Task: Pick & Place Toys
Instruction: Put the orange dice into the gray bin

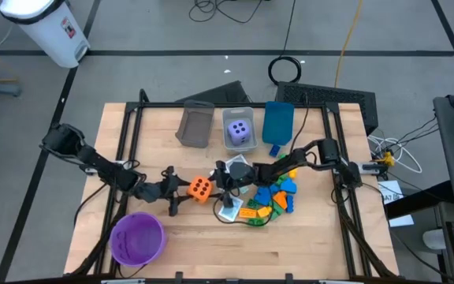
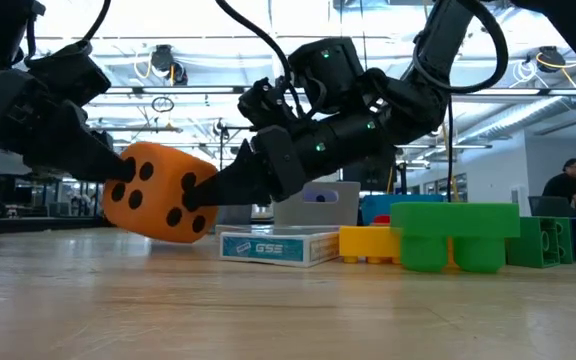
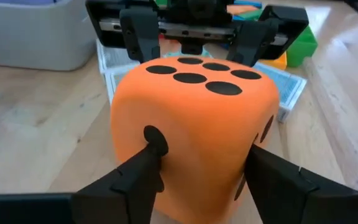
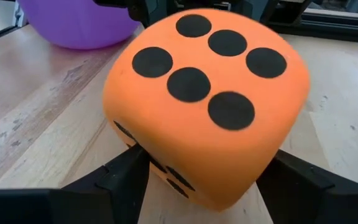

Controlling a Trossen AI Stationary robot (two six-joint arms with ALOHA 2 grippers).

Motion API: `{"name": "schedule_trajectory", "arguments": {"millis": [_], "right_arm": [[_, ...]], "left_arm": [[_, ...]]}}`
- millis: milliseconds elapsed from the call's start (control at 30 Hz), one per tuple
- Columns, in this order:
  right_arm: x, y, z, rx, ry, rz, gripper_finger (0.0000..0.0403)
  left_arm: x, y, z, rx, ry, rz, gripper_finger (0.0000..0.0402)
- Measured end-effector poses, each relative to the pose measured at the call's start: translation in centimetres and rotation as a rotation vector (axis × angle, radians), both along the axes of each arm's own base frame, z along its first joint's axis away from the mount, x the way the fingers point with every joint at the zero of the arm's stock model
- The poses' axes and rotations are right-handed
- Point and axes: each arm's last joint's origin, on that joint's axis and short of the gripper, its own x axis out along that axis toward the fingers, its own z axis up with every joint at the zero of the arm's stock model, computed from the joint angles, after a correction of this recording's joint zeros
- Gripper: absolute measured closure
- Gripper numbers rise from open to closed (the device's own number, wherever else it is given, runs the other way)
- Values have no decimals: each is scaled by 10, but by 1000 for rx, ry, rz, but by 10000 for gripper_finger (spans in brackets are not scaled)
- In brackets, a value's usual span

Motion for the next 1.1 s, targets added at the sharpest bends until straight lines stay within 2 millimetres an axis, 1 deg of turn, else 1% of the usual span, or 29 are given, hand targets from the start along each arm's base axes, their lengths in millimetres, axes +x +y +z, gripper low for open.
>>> {"name": "schedule_trajectory", "arguments": {"millis": [133, 333, 533, 667, 800, 933, 1100], "right_arm": [[-2, 0, 8, -4, 11, 0, 150], [-6, 0, 32, -14, 15, 0, 150], [-12, -2, 58, -69, -15, 3, 150], [-17, -3, 77, -92, -35, -21, 150], [-25, -5, 95, -136, -29, -56, 150], [-33, -7, 108, -180, 3, -105, 150], [-42, -10, 123, -234, 17, -183, 150]], "left_arm": [[1, 0, 9, -2, -62, 7, 176], [1, 2, 23, -22, -151, 38, 198], [0, 4, 40, 42, -247, 47, 197], [5, 6, 56, 90, -296, 68, 196], [18, 10, 73, 136, -298, 96, 196], [34, 14, 95, 197, -261, 100, 196], [52, 26, 124, 233, -214, 113, 195]]}}
